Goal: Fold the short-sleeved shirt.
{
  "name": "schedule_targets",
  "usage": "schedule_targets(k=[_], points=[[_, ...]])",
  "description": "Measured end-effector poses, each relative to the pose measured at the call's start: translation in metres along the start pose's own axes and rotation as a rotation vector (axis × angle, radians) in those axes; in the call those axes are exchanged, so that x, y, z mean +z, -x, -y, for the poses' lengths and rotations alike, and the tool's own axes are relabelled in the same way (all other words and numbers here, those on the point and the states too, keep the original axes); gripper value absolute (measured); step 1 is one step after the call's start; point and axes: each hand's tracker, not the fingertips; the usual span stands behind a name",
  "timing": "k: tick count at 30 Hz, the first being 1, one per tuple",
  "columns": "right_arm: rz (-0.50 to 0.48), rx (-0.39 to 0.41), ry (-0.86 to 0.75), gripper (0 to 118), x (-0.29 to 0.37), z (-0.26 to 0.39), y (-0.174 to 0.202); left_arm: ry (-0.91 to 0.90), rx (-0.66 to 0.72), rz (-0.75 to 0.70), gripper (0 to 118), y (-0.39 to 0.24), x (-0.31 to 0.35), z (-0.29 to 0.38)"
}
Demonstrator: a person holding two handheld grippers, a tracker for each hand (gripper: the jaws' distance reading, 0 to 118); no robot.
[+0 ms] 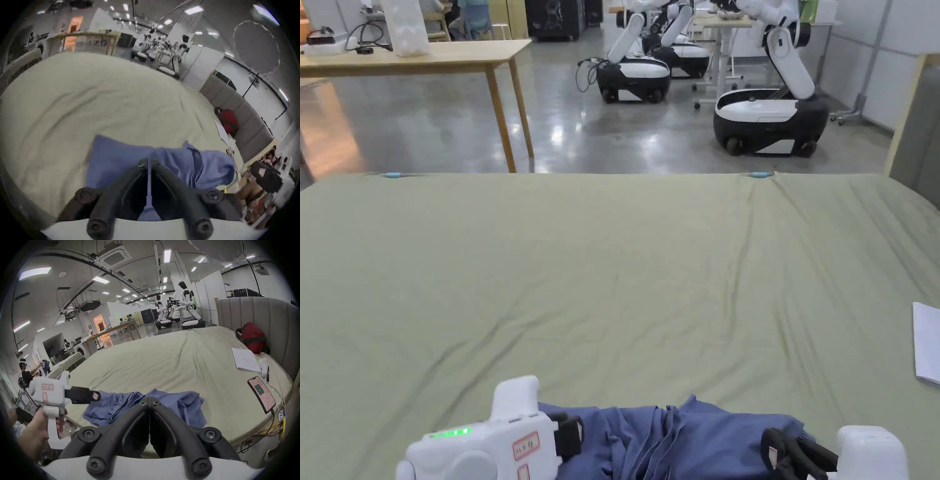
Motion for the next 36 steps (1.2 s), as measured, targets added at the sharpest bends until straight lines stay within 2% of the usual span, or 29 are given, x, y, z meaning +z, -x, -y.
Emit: schedule_targets(k=[3,5,8,12,15,16,18,19,20,21,22,24,28,31,32,34,35,36], points=[[0.006,0.002,0.012,1,-0.003,0.003,-0.003,0.083,0.042,0.161,2,-0.013,-0.030,0.018],[0.018,0.006,0.020,1,-0.003,0.003,-0.004,0.108,0.048,0.258,2,-0.054,-0.042,0.032],[0.035,0.010,0.023,1,0.002,0.002,-0.008,0.166,0.017,0.251,2,-0.074,-0.070,0.046],[0.065,0.017,0.026,1,0.007,0.002,-0.012,0.116,0.036,0.256,2,-0.088,-0.056,0.041],[0.063,0.011,0.032,1,0.005,0.000,-0.007,0.053,0.039,0.242,2,-0.075,-0.028,0.029],[0.057,0.010,0.034,1,0.002,0.000,-0.003,0.012,0.067,0.255,2,-0.043,-0.024,0.027],[0.032,0.015,0.041,1,-0.006,0.002,0.004,-0.043,0.102,0.286,4,-0.028,0.002,0.017],[0.018,0.020,0.047,1,-0.010,0.003,0.009,-0.078,0.119,0.282,11,-0.017,0.014,0.013],[0.007,0.022,0.055,1,-0.014,0.004,0.014,-0.113,0.128,0.276,47,-0.002,0.024,0.011],[-0.005,0.021,0.065,1,-0.018,0.005,0.019,-0.131,0.126,0.290,89,0.011,0.031,0.009],[-0.018,0.021,0.069,1,-0.020,0.006,0.025,-0.106,0.127,0.286,118,0.029,0.036,0.009],[-0.037,0.030,0.073,1,-0.023,0.007,0.034,-0.080,0.149,0.265,118,0.062,0.050,0.012],[-0.049,0.047,0.086,1,-0.033,0.009,0.046,-0.131,0.432,0.292,118,0.132,0.048,0.033],[-0.051,0.045,0.096,1,-0.039,0.012,0.043,-0.041,0.659,0.486,118,0.163,0.012,0.056],[-0.047,0.048,0.097,1,-0.039,0.012,0.044,-0.005,0.706,0.585,118,0.135,0.009,0.051],[-0.042,0.045,0.097,1,-0.038,0.011,0.046,-0.046,0.658,0.714,116,0.115,-0.003,0.052],[-0.036,0.043,0.097,1,-0.038,0.010,0.046,-0.031,0.660,0.672,105,0.104,-0.009,0.051],[-0.026,0.046,0.096,1,-0.038,0.009,0.045,-0.022,0.667,0.626,78,0.114,-0.020,0.049]])
